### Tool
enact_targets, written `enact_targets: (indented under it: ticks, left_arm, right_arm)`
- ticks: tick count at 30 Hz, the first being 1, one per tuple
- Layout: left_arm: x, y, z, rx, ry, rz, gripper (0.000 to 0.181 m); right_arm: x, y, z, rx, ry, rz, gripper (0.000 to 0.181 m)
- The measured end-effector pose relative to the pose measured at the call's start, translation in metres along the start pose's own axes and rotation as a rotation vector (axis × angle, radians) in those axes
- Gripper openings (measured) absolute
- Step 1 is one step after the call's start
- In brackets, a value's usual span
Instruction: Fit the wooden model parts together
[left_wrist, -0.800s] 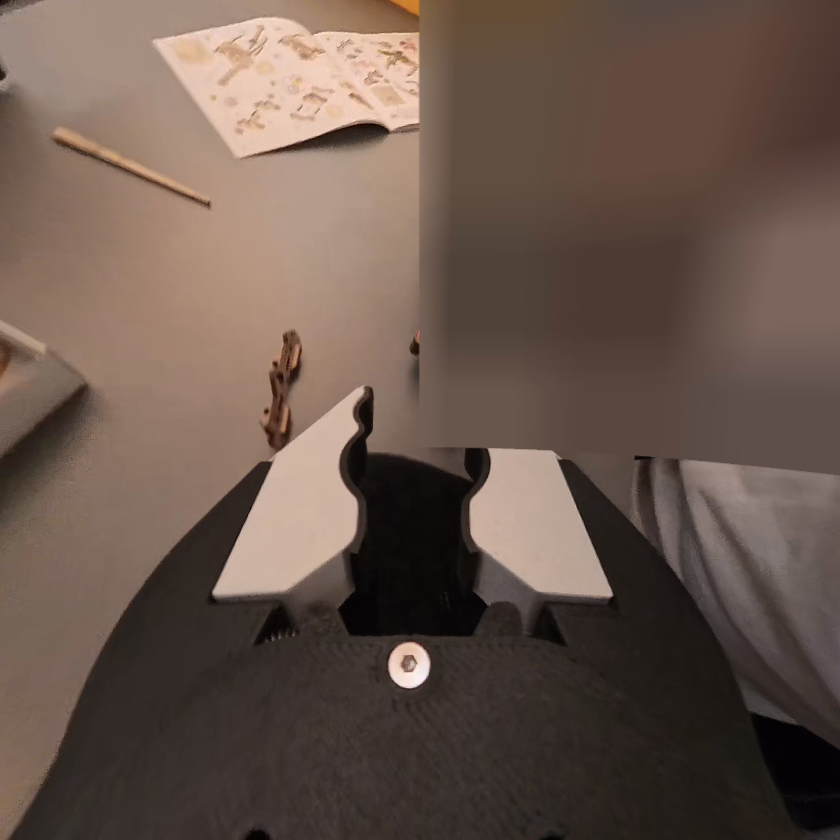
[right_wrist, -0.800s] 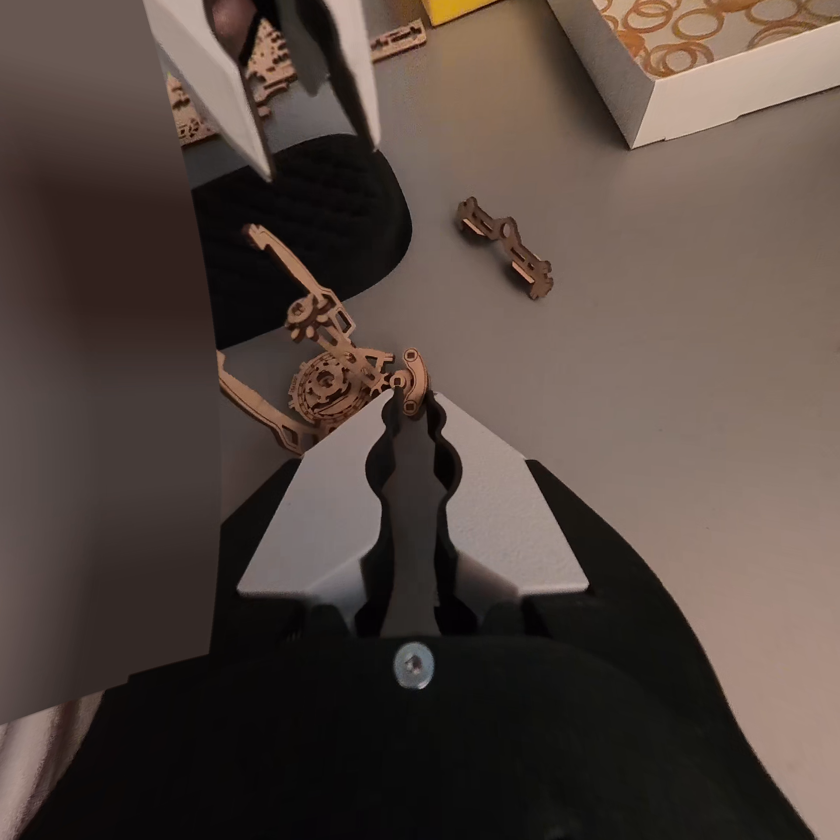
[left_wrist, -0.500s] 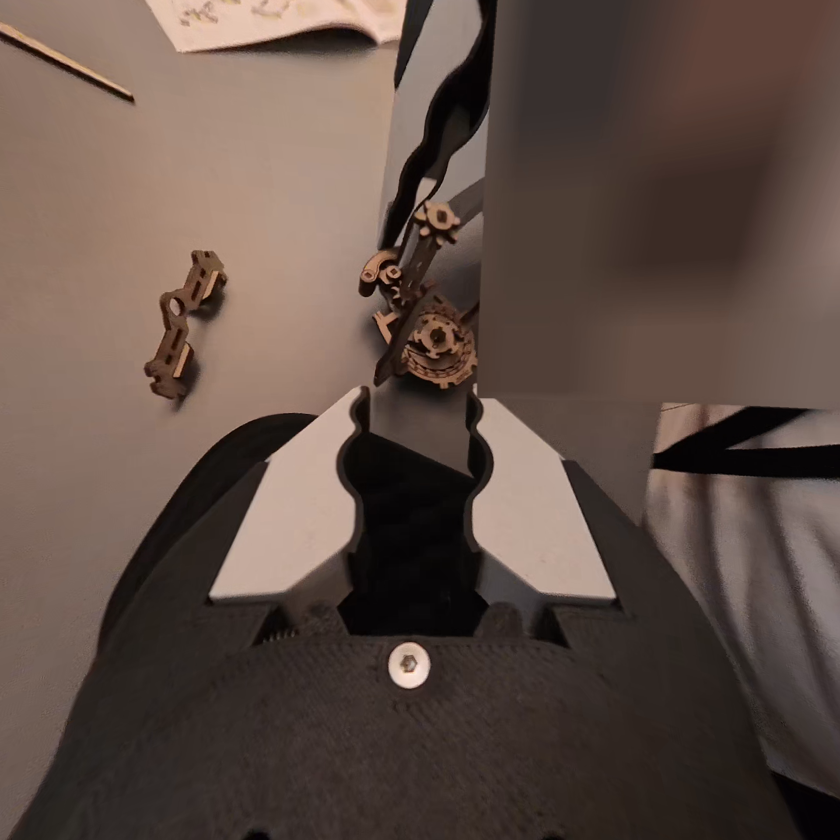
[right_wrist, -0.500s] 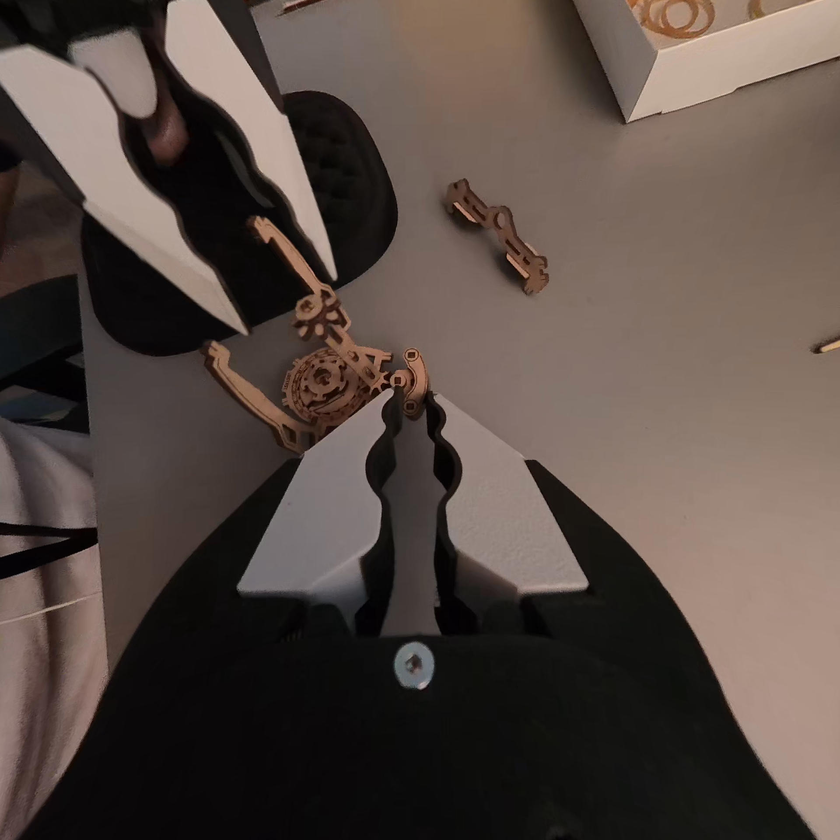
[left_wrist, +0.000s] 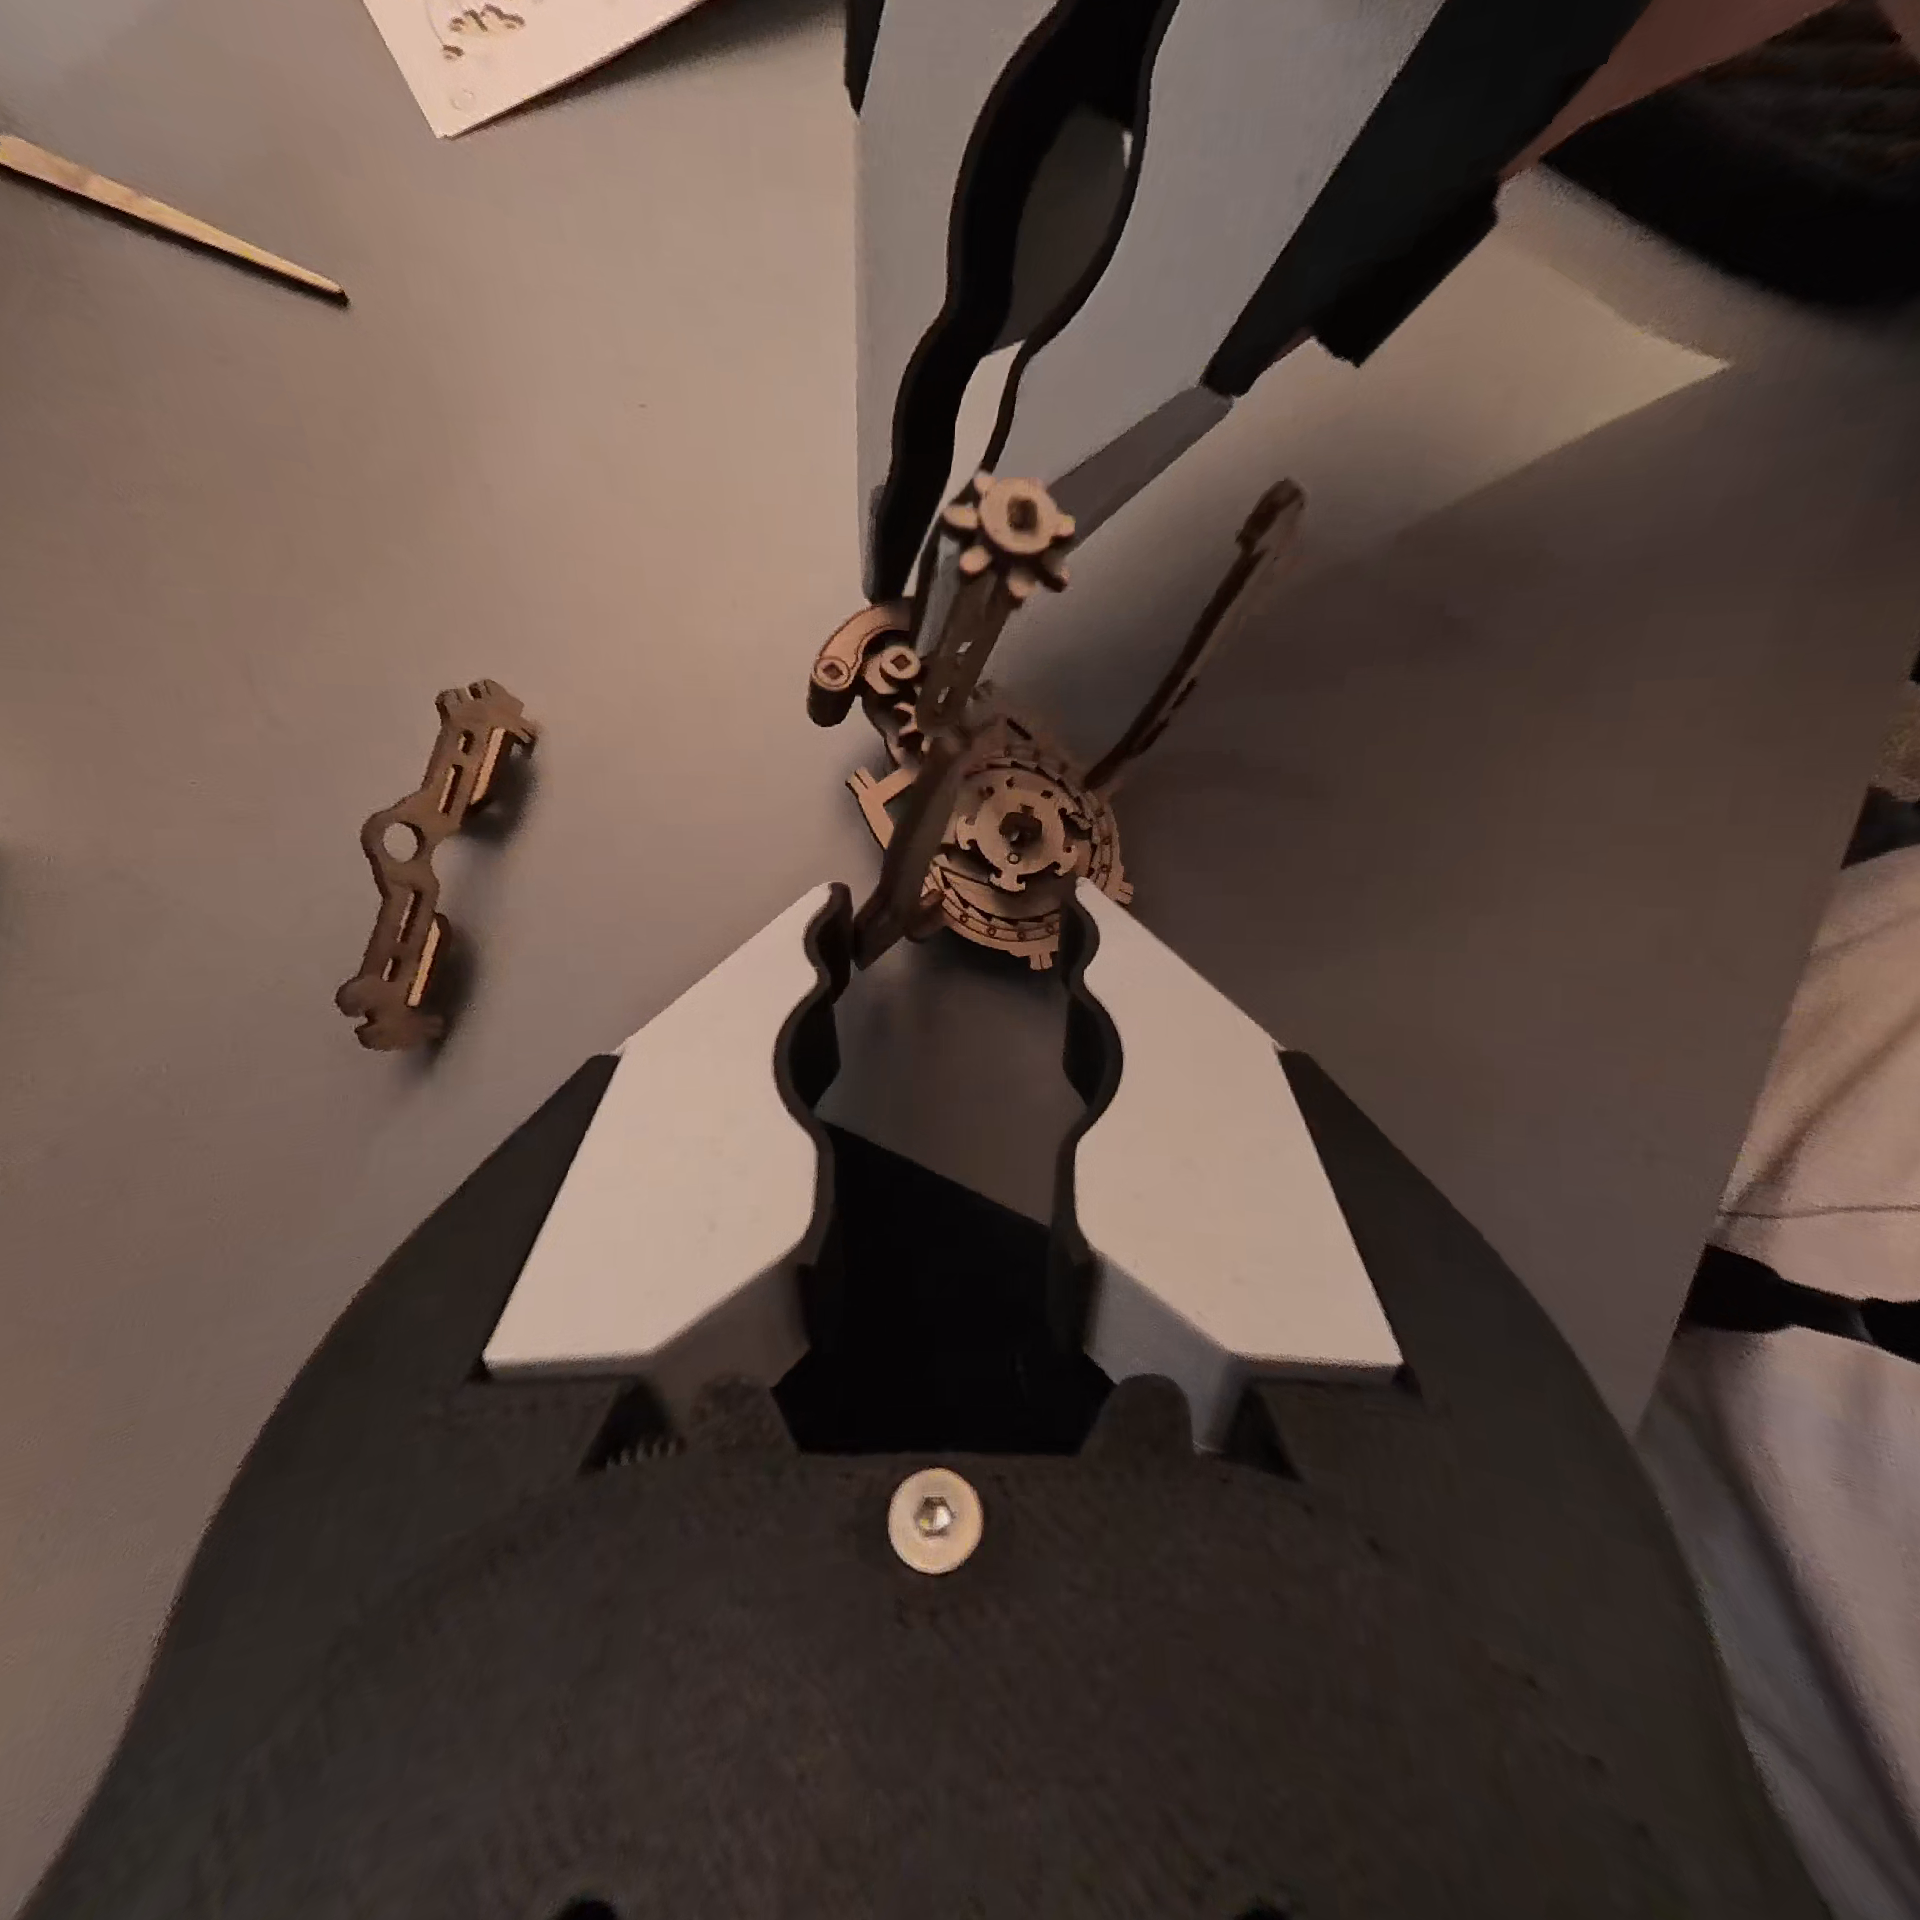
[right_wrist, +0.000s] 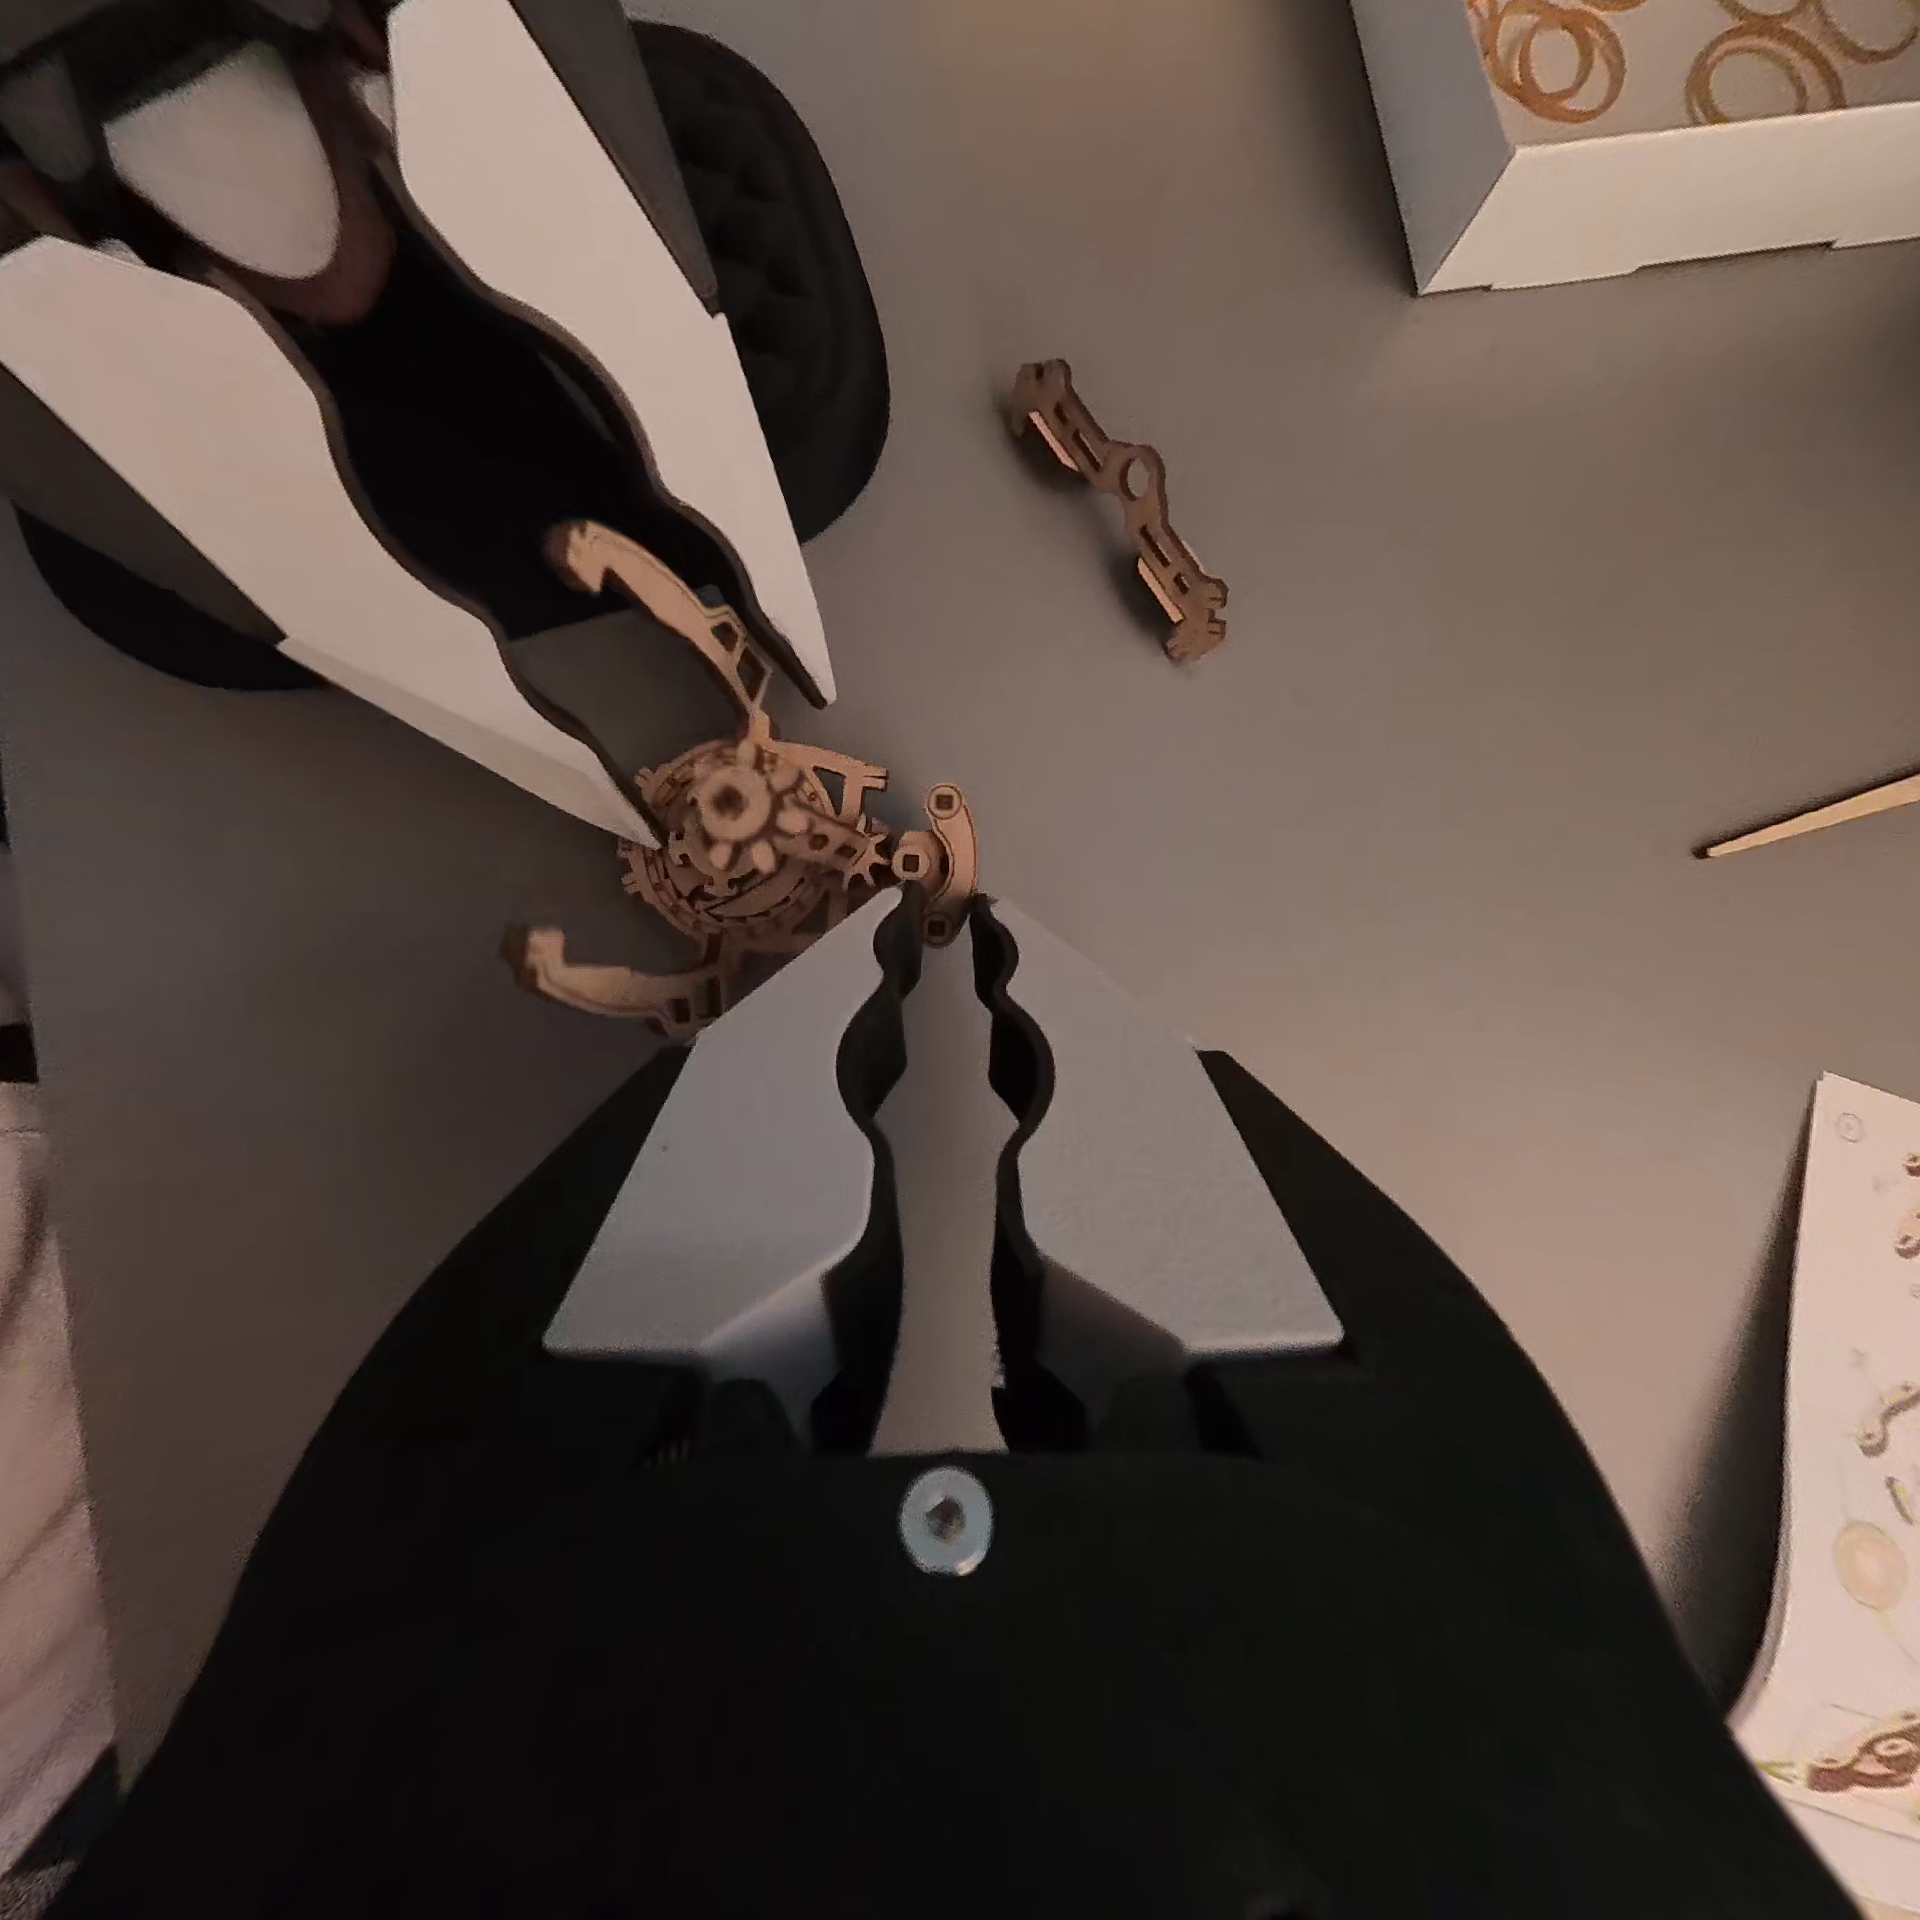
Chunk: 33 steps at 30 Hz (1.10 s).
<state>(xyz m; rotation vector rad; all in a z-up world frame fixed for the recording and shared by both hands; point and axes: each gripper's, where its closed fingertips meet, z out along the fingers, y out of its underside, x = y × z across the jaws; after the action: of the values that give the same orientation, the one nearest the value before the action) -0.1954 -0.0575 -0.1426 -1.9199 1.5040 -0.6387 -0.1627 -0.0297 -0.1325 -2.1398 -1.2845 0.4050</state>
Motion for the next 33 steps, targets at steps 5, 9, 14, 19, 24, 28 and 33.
enact_targets:
  ticks: [5,9,14,19,24,28,33]
  left_arm:
    - [0.000,-0.007,0.008,0.004,-0.013,-0.010,0.037]
    - [0.001,-0.016,0.019,0.009,-0.003,-0.029,0.035]
    - [0.001,-0.030,0.033,0.005,0.009,-0.065,0.035]
    - [0.001,-0.037,0.041,0.001,0.022,-0.093,0.036]
    - [0.004,-0.037,0.033,0.031,0.056,-0.134,0.043]
    - [0.010,-0.039,0.012,0.084,0.147,-0.201,0.044]
    - [-0.021,-0.046,-0.034,0.172,0.216,-0.290,0.042]
  right_arm:
    - [0.009,0.003,-0.002,0.006,-0.017,-0.022,0.007]
    - [0.019,0.008,-0.006,-0.009,-0.028,-0.049,0.007]
    - [0.033,0.019,-0.011,-0.072,-0.023,-0.092,0.007]
    - [0.039,0.023,-0.014,-0.124,-0.031,-0.124,0.007]
    - [0.037,0.020,-0.012,-0.141,-0.032,-0.155,0.007]
    - [0.036,0.019,-0.011,-0.146,-0.030,-0.159,0.007]
    - [0.036,0.020,-0.012,-0.134,-0.031,-0.144,0.007]
